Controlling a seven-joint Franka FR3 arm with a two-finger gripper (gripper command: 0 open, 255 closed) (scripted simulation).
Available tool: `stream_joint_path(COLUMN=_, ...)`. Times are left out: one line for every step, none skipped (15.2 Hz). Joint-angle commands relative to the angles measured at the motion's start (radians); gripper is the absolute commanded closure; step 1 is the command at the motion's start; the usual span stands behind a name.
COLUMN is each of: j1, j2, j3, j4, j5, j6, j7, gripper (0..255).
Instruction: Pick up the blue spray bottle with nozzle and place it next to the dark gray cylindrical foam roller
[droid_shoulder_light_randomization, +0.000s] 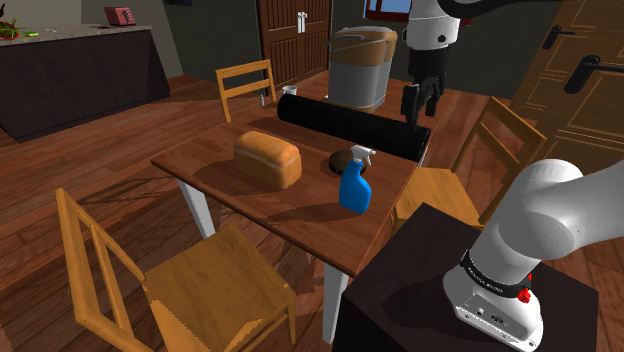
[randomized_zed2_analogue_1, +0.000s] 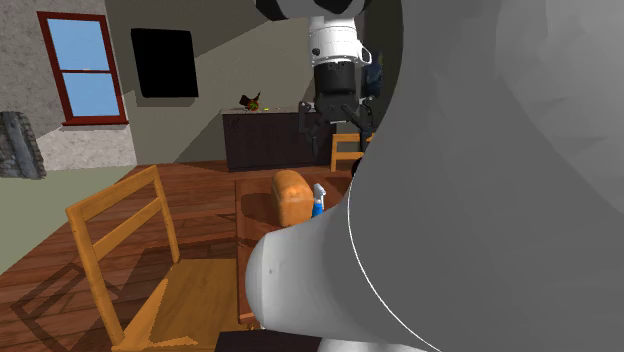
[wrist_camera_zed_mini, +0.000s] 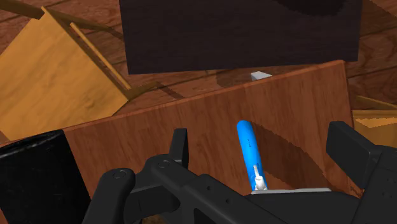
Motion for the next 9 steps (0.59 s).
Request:
stream_joint_path(j1=0.000, j2=0.000, j3=0.000, j4=0.000, j5=0.000, j6=0.000, j7=0.000, gripper=0)
stream_joint_path(j1=0.004, j2=0.020, j3=-0.004, j4=-0.012, j5=0.003, j6=0.041, j7=-0.006, gripper=0)
stream_joint_path(j1=0.007, j2=0.041, j3=-0.008, j4=-0.022, j5=0.006, j6=0.082, j7=-0.012, gripper=0)
stream_joint_path(j1=0.011, j2=0.064, j3=-0.011, j4=-0.030, j5=0.010, j6=0.123, j7=-0.018, gripper=0)
stream_joint_path(j1=0.015, j2=0.088, j3=-0.015, j4=-0.037, j5=0.013, j6=0.164, j7=-0.025, gripper=0)
stream_joint_path(j1=0.019, j2=0.113, j3=-0.018, j4=-0.043, j5=0.017, j6=0.204, j7=-0.032, gripper=0)
stream_joint_path(j1=0.023, j2=0.140, j3=-0.022, j4=-0.047, j5=0.021, j6=0.244, j7=-0.039, gripper=0)
stream_joint_path(j1=0.027, j2=0.167, j3=-0.025, j4=-0.050, j5=0.025, j6=0.284, j7=-0.046, gripper=0)
stream_joint_path(j1=0.031, j2=0.196, j3=-0.028, j4=-0.051, j5=0.030, j6=0.323, j7=-0.054, gripper=0)
